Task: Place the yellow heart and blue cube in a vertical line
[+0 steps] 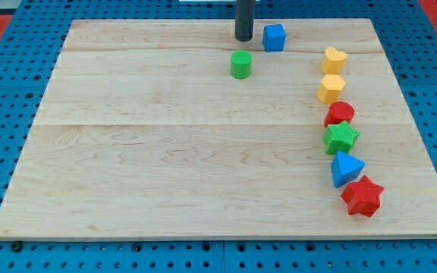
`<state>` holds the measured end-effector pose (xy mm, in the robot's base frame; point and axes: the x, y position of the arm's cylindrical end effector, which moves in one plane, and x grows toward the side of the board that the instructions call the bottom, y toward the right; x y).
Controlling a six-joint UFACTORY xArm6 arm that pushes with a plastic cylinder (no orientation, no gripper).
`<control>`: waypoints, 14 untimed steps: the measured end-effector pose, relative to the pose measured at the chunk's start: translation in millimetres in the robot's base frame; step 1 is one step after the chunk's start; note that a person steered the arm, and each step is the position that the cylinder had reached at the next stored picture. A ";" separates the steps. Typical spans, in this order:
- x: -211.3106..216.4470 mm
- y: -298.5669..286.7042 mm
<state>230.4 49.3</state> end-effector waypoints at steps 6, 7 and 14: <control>35.4 152.7; 38.8 172.9; 25.8 91.9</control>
<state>256.2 141.3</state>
